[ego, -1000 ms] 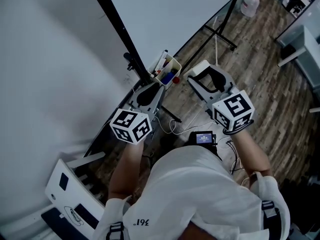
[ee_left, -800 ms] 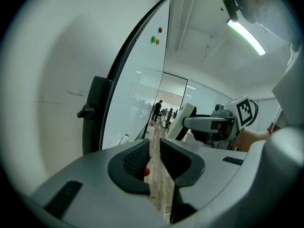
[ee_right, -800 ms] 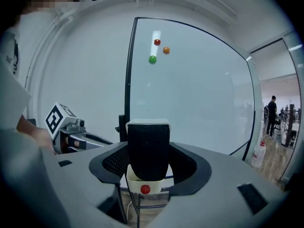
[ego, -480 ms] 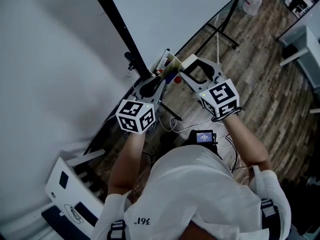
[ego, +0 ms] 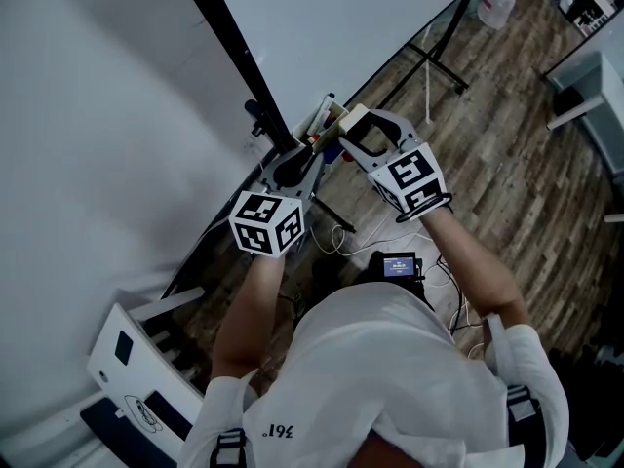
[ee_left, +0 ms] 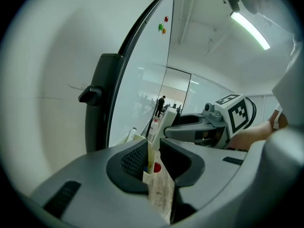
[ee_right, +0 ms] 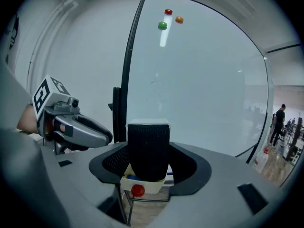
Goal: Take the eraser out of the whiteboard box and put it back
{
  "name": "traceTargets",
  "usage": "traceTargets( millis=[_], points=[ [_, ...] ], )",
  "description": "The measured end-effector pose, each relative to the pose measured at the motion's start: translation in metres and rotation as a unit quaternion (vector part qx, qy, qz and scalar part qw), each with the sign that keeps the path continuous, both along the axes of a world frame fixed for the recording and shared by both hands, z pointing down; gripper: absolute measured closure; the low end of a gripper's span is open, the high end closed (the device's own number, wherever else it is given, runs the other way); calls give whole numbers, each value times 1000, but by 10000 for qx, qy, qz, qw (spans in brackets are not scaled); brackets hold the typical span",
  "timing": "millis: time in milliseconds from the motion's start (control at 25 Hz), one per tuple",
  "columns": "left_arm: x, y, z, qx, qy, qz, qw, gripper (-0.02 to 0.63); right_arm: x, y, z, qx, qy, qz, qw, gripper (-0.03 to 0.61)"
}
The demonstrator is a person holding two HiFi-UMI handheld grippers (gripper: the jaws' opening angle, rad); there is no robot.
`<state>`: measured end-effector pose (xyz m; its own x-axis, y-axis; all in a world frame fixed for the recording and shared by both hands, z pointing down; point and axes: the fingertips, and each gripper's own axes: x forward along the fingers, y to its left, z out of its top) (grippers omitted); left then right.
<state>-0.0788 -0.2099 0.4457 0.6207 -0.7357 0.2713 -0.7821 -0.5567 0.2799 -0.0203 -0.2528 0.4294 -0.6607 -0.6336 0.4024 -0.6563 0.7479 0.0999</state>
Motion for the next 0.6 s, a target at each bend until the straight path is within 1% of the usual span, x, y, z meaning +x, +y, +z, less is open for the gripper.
traceTargets(
  millis=[600],
  points=[
    [-24, 9, 17, -223, 30, -339, 9992, 540, -28, -10, 39, -329, 109, -283, 9990, 314]
  ],
)
